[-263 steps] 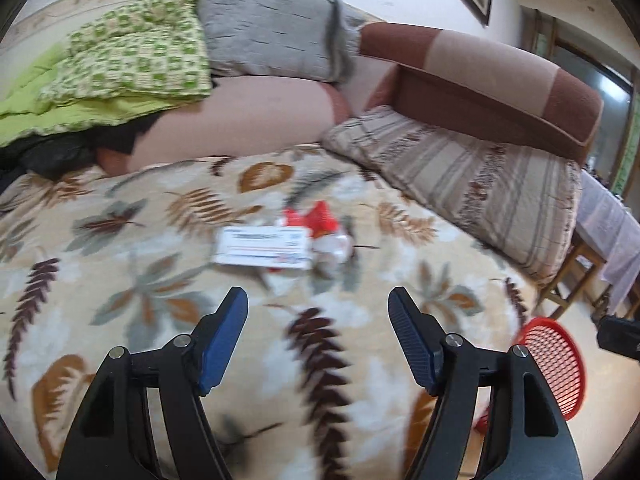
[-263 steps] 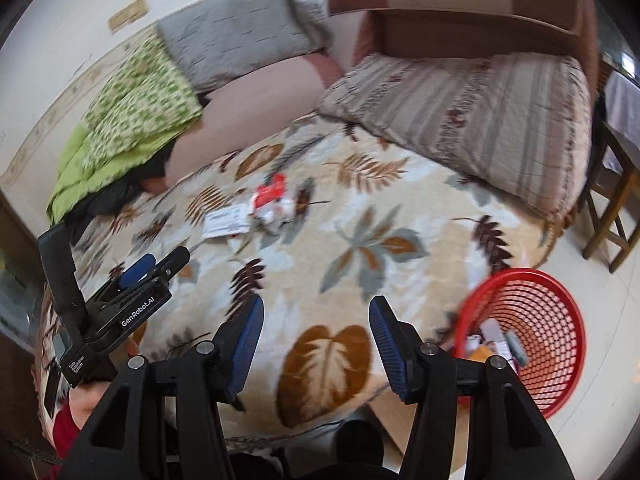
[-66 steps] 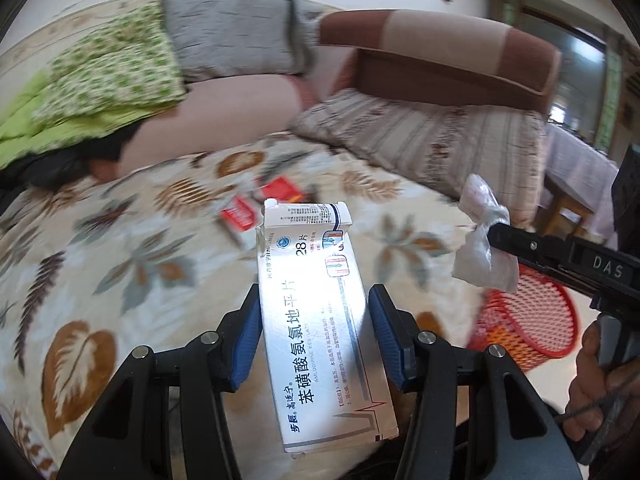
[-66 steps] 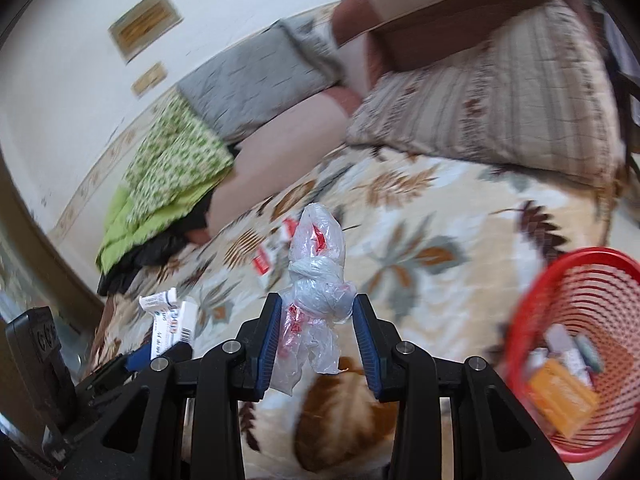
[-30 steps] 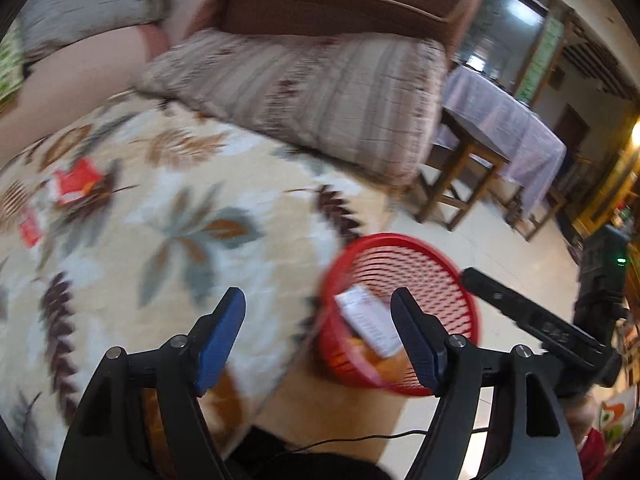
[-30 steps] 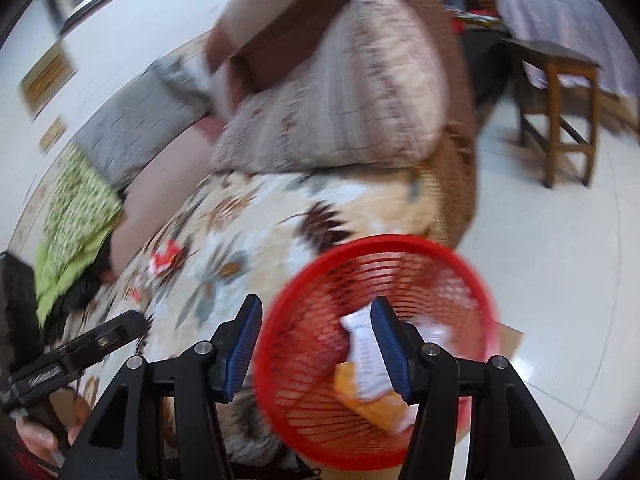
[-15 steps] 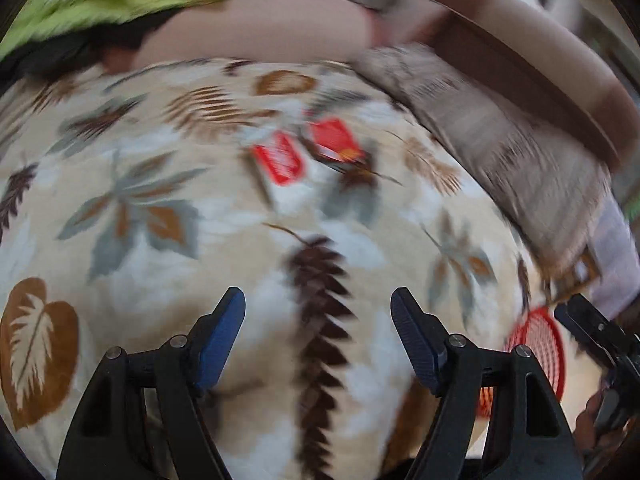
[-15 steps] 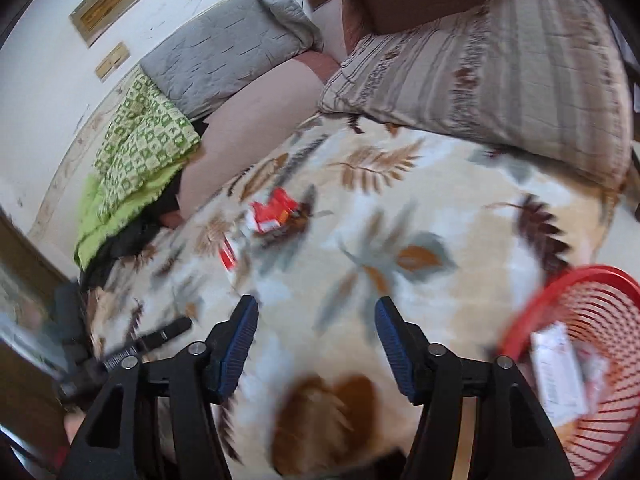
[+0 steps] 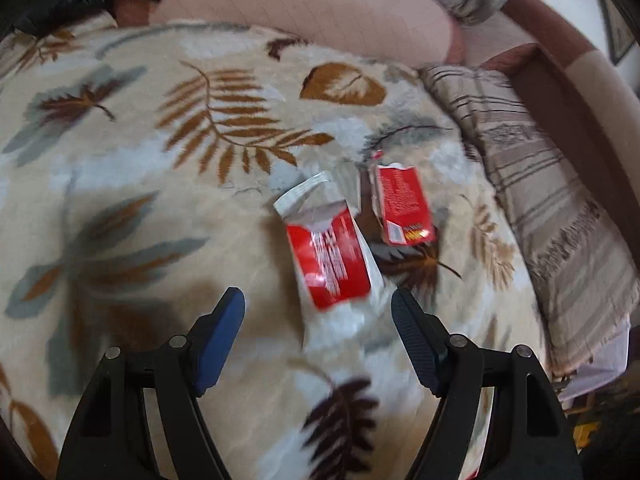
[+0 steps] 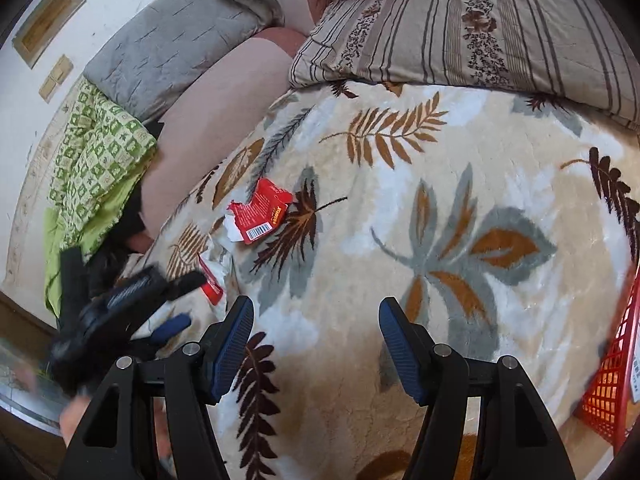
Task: Collect trash
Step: 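Move both open tools back to the red packets on the bed, then grasp the red-white sachet with the left tool while the right tool grasps the red wrapper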
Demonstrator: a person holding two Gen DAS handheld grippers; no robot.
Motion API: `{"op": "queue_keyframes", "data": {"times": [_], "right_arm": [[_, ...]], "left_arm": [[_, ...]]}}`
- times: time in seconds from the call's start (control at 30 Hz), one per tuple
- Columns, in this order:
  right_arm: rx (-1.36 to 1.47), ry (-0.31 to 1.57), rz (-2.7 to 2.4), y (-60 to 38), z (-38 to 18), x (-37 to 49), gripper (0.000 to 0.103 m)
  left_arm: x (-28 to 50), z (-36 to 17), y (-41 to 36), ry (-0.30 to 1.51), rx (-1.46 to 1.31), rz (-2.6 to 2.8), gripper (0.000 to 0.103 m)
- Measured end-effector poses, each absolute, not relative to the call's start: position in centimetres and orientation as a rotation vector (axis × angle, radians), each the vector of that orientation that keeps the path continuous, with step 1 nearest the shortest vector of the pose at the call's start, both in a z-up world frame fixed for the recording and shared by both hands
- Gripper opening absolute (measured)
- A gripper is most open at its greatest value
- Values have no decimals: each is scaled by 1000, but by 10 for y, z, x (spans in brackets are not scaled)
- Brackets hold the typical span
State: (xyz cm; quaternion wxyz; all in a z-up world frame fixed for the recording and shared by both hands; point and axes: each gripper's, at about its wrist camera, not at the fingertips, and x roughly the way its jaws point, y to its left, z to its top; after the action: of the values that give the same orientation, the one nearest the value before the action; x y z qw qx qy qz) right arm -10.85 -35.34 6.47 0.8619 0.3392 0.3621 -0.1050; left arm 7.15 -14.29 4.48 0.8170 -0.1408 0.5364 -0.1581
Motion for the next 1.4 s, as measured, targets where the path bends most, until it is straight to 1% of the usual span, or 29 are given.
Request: {"op": "queue_keyframes", "data": {"times": [0.17, 0.2, 0.23, 0.27, 0.3, 0.33, 0.5, 0.67, 0.77, 0.87, 0.97, 1.07, 1.17, 1.2, 1.23, 1.27, 1.3, 1.4], "right_arm": [[689, 737, -229, -354, 67, -106, 70], [689, 736, -227, -355, 67, -105, 70], [694, 736, -223, -356, 67, -102, 70], [700, 734, -222, -357, 66, -101, 70], [706, 733, -220, -357, 66, -100, 70], [708, 735, -213, -357, 65, -98, 70], [728, 733, -143, -357, 62, -78, 70], [719, 761, -52, -369, 63, -30, 70], [665, 808, -28, -374, 57, 8, 69], [681, 851, 10, -379, 43, 42, 66], [665, 879, 21, -378, 30, 73, 65], [648, 894, -10, -379, 19, 96, 64], [655, 926, -2, -373, 3, 110, 63], [637, 915, -7, -370, 3, 110, 62], [612, 901, -10, -364, 5, 110, 55], [593, 895, -13, -358, 5, 108, 32], [601, 895, 5, -354, 5, 106, 28], [586, 872, 6, -344, 11, 92, 24]], "left_arm": [[92, 24, -164, 1152, -288, -311, 75], [91, 21, -164, 1142, -280, -310, 72], [88, 21, -163, 1117, -265, -301, 58], [84, 22, -161, 1090, -231, -291, 46], [82, 22, -159, 1081, -210, -289, 40], [77, 23, -152, 1070, -203, -290, 39], [42, 38, -105, 1029, -201, -254, 38], [10, 50, -74, 967, -188, -229, 38], [12, 45, -72, 958, -163, -235, 38], [19, 32, -72, 987, -172, -255, 38], [27, 30, -75, 993, -176, -269, 38], [32, 30, -76, 975, -149, -253, 38], [38, 25, -74, 994, -159, -251, 38], [40, 25, -73, 995, -161, -249, 38], [42, 24, -73, 995, -160, -248, 38], [43, 25, -74, 992, -156, -244, 38], [44, 25, -74, 986, -148, -238, 38], [45, 25, -77, 977, -129, -226, 38]]}}
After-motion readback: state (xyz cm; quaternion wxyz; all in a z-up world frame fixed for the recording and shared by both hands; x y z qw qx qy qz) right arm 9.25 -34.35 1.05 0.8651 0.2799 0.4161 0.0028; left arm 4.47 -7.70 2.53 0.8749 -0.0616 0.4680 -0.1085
